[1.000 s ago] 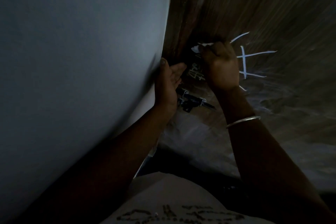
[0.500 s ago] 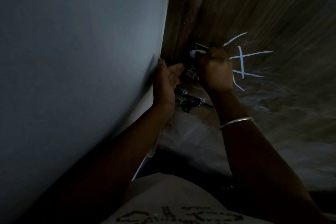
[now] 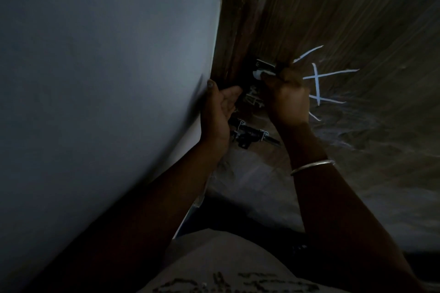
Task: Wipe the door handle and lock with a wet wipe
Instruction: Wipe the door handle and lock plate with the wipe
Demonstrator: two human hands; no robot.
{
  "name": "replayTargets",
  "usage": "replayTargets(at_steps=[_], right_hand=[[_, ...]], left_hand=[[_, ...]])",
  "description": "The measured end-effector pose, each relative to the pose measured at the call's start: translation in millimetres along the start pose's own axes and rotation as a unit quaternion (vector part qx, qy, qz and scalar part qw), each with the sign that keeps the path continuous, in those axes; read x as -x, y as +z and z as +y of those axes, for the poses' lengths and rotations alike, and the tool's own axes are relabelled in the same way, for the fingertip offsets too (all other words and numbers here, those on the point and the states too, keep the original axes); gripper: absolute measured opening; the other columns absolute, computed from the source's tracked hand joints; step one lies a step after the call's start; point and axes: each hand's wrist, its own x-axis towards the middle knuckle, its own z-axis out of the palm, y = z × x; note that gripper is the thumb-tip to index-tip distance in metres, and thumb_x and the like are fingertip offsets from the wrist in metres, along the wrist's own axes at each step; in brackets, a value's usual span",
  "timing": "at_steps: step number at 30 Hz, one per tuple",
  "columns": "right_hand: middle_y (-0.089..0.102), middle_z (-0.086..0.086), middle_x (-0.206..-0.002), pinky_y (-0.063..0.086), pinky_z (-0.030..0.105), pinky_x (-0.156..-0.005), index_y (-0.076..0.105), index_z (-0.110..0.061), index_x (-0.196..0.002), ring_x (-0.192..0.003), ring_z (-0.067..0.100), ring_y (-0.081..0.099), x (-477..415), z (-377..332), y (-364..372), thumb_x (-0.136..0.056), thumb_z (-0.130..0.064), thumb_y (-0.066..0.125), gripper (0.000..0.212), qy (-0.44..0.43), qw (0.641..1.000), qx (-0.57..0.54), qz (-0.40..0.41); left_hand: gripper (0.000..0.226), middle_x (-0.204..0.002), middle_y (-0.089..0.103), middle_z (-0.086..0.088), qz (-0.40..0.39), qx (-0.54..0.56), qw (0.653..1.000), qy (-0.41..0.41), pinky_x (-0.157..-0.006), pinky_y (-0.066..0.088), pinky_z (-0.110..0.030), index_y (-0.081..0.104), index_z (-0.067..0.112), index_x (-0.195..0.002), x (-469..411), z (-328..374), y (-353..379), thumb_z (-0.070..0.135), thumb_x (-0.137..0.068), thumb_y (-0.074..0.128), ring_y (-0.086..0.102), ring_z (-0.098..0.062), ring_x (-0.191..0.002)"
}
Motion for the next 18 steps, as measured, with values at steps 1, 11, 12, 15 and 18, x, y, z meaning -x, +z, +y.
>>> replayTargets(at_steps=[1, 11, 12, 15, 18], right_hand=[[0.065, 0.015, -0.073, 0.052, 0.03, -0.051, 0.072, -0.006, -0.079, -0.063, 0.032, 0.063, -1.3, 0.1, -1.1, -0.083, -0.014, 0.062, 0.014, 0.005, 1.0, -0.001, 0.003], [0.065, 0.013, -0.071, 0.045, 0.023, -0.048, 0.071, -0.007, -0.072, -0.06, 0.029, 0.063, -1.6, -1.0, 8.9, -0.072, -0.006, 0.074, 0.003, -0.016, 0.996, 0.023, -0.088], [0.065, 0.014, -0.073, 0.046, 0.024, -0.049, 0.071, -0.006, -0.072, -0.061, 0.03, 0.063, -0.7, -0.3, 6.0, -0.073, -0.005, 0.073, 0.002, -0.009, 0.995, 0.017, -0.098], [0.066, 0.018, -0.078, 0.051, 0.03, -0.052, 0.071, -0.003, -0.076, -0.065, 0.034, 0.064, -0.9, 5.0, -1.4, -0.076, -0.007, 0.069, 0.004, 0.025, 0.996, -0.015, -0.09], [0.065, 0.016, -0.075, 0.051, 0.031, -0.052, 0.072, -0.006, -0.078, -0.064, 0.033, 0.064, -6.5, 4.0, -7.7, -0.08, -0.012, 0.066, 0.009, 0.039, 0.996, -0.019, -0.077]], left_hand=[[0.071, -0.129, 0.056, -0.016, 0.001, 0.0, 1.0, 0.0, -0.111, 0.032, -0.036, 0.056, 0.004, -0.119, -0.2, 0.2, -0.1, 0.049, -0.095, 0.006, 0.052, -0.021, -0.121], [0.071, -0.129, 0.056, -0.015, 0.001, 0.003, 1.0, -0.002, -0.11, 0.033, -0.035, 0.056, 0.005, -0.12, -0.4, -1.1, 4.1, 0.05, -0.095, 0.007, 0.052, -0.021, -0.12], [0.071, -0.129, 0.056, -0.016, 0.001, 0.0, 1.0, 0.0, -0.109, 0.034, -0.034, 0.056, 0.004, -0.12, -0.3, -1.0, 4.1, 0.05, -0.095, 0.007, 0.051, -0.021, -0.121], [0.072, -0.128, 0.057, -0.016, 0.0, -0.006, 1.0, -0.003, -0.106, 0.035, -0.031, 0.056, 0.004, -0.119, -2.6, -2.1, 5.0, 0.05, -0.095, 0.007, 0.052, -0.022, -0.12], [0.072, -0.128, 0.057, -0.015, 0.0, -0.003, 1.0, -0.006, -0.105, 0.035, -0.031, 0.057, 0.005, -0.118, -3.6, -1.1, 5.6, 0.051, -0.095, 0.008, 0.053, -0.021, -0.118]])
